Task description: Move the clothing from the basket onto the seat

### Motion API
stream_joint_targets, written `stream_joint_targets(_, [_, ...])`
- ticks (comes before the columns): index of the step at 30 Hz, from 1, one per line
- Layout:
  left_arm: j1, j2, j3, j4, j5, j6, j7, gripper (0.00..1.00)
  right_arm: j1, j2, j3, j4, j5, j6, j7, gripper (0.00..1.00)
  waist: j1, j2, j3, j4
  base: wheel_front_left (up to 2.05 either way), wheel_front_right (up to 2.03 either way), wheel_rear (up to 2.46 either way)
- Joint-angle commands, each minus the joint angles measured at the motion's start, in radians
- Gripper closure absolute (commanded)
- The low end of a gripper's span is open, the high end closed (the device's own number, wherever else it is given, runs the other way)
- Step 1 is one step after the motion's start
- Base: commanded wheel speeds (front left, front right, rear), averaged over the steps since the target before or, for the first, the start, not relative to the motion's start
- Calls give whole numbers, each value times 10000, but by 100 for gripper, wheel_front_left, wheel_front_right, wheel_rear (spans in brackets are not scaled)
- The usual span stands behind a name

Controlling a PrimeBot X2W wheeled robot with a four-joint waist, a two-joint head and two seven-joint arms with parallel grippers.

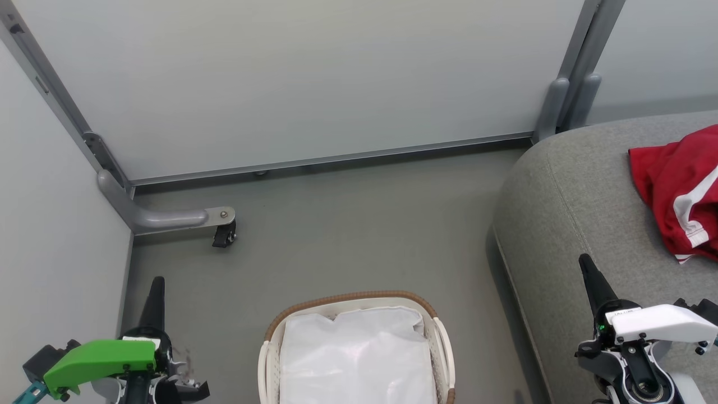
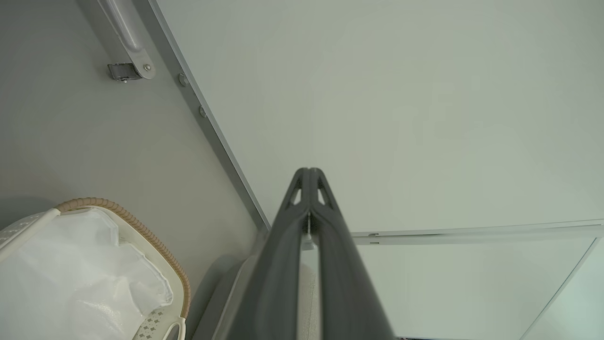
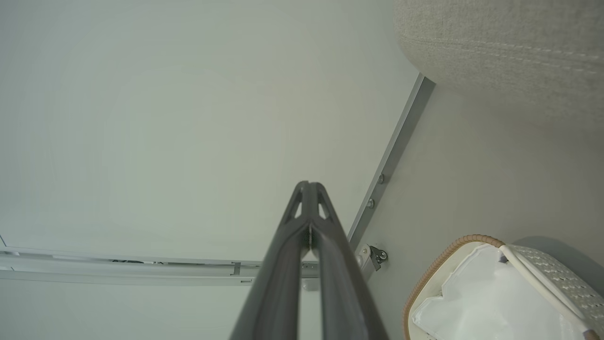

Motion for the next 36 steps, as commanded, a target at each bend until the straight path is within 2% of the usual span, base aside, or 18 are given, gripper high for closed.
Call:
stream_joint_targets(1, [-242,57,44,-84,-200,-75,74,100,66,-62,-56,-100,256,-8,65,100,0,0,-4,1,0,0,0])
stream_joint_targets(26, [-325,67,294,-302,-1831,-190,529,100,149,-77,-204,-326,2124,-9,545,100,0,0,-75,8,0,0,0])
stream_joint_targets(36, [-305,67,296,-298,-1845,-195,559,100,152,-78,-208,-331,2160,-9,545,100,0,0,-78,9,0,0,0])
